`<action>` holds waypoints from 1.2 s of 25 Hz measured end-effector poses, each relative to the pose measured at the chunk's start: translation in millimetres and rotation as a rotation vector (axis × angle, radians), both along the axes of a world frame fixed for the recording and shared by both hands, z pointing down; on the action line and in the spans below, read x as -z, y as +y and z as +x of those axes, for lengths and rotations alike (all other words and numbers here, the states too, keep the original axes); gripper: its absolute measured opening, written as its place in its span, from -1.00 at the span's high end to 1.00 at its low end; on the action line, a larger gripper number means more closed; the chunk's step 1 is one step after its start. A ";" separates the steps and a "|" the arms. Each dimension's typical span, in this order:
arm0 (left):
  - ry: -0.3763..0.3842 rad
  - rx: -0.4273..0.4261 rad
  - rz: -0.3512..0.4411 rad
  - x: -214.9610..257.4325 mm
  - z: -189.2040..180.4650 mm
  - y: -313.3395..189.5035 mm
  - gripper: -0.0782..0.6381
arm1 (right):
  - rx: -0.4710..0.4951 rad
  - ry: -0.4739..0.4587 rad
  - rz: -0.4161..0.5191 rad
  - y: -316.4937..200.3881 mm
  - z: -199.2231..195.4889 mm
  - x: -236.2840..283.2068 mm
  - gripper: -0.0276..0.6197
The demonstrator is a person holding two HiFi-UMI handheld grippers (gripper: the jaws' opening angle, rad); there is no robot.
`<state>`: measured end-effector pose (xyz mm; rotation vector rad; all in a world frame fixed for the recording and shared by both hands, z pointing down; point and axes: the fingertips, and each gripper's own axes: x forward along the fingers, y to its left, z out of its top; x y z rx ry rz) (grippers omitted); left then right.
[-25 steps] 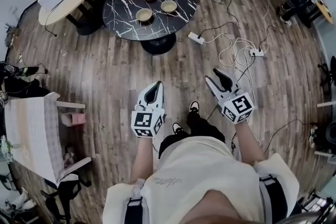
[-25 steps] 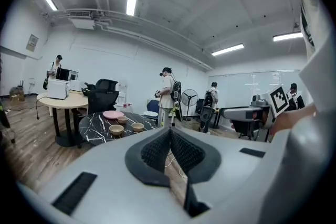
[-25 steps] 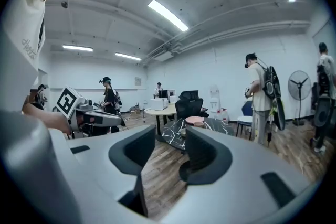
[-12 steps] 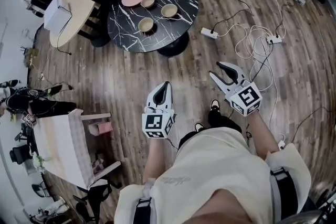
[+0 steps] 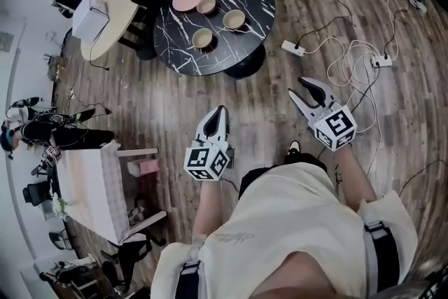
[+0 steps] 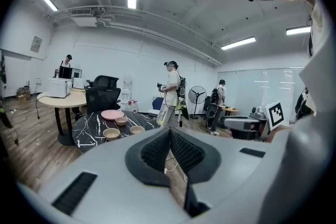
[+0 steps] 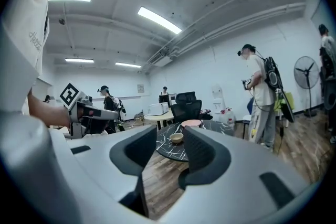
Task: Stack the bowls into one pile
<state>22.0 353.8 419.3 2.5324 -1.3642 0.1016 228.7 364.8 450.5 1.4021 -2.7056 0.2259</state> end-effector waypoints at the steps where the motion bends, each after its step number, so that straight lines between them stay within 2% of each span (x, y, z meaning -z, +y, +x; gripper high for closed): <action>1: 0.004 0.017 -0.011 -1.9 -1.5 -2.0 0.73 | 0.013 -0.003 -0.011 -1.0 -1.0 -1.2 0.42; 4: 0.026 0.055 -0.038 -7.7 -4.4 -7.7 0.73 | 0.057 -0.002 -0.034 -4.7 -5.1 -5.8 0.42; 7: 0.030 0.046 -0.056 -11.4 -2.3 -10.0 0.73 | 0.095 0.024 -0.031 -11.9 -7.1 -10.7 0.42; 11: -0.051 0.048 -0.044 -18.6 -3.0 -14.4 0.73 | 0.101 0.000 -0.070 -17.8 -3.7 -27.3 0.42; 14: -0.100 0.010 -0.027 -22.4 4.5 -23.4 0.73 | 0.087 -0.008 -0.111 -25.3 -3.5 -35.7 0.42; 19: -0.011 -0.030 -0.050 -26.3 9.3 -47.0 0.73 | 0.083 0.010 -0.143 -45.6 -10.6 -43.5 0.42; 24: -0.012 -0.020 -0.007 -13.3 -4.3 -92.4 0.73 | 0.079 0.061 -0.131 -78.7 -12.7 -34.0 0.40; 30: 0.024 -0.020 0.041 3.1 -23.3 -143.2 0.73 | 0.079 0.106 -0.082 -130.3 -30.0 -15.5 0.40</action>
